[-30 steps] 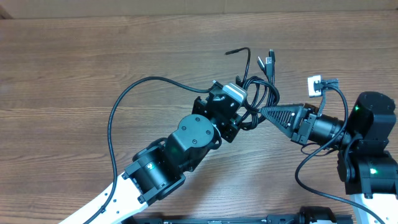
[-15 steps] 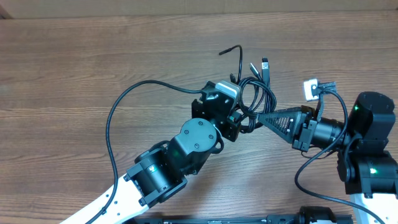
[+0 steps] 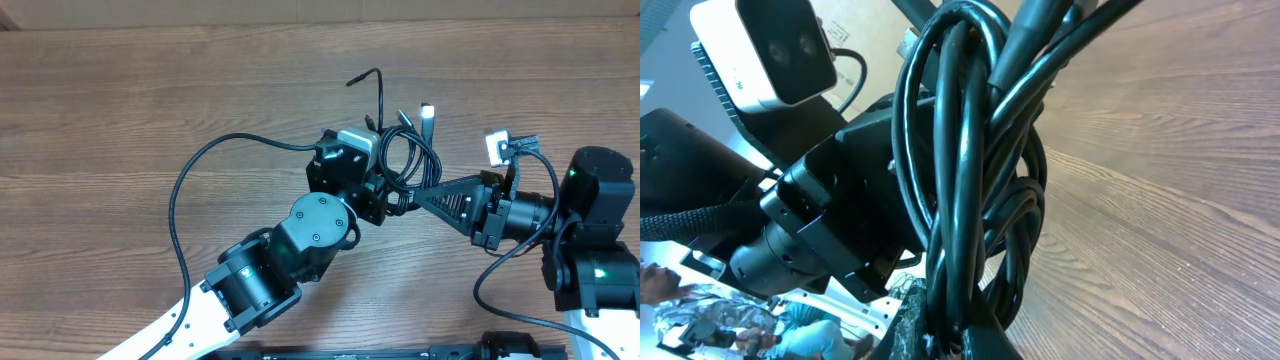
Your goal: Untangle cables
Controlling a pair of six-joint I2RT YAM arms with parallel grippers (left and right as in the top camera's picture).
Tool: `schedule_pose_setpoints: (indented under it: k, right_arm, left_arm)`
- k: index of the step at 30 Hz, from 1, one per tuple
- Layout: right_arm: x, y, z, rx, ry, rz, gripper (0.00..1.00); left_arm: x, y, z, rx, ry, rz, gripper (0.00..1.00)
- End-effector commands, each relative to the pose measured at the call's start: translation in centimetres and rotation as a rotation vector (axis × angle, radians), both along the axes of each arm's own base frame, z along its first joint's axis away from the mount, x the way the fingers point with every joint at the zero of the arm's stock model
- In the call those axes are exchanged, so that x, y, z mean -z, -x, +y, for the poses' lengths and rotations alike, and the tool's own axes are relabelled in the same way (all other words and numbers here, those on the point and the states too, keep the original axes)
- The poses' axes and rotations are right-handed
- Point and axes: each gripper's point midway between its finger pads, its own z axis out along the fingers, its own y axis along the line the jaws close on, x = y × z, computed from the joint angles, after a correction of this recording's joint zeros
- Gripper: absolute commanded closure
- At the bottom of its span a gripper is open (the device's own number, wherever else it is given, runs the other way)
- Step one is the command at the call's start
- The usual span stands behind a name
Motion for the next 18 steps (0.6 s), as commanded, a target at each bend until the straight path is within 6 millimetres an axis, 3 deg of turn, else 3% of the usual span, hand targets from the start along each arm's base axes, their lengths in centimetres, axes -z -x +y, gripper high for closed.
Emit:
schedule_pose_setpoints:
  k: [1, 11, 18]
  right_arm:
    - [-1.30, 1.64, 0.46, -0.081, -0.032, -0.033, 0.96]
    - [-1.31, 1.84, 0.50, -0.090, -0.037, -0.026, 0.96]
    - [-1.23, 1.88, 0.50, -0.090, -0.038, -0.018, 0.96]
  left_arm:
    - [-1.70, -1.92, 3.68, -0.217, 0.071, -0.027, 0.96]
    - [-1.48, -2.32, 4.26, -0.269, 0.203, 0.036, 0.96]
    - [-1.13, -2.36, 4.39, -0.277, 0.194, 0.045, 0.96]
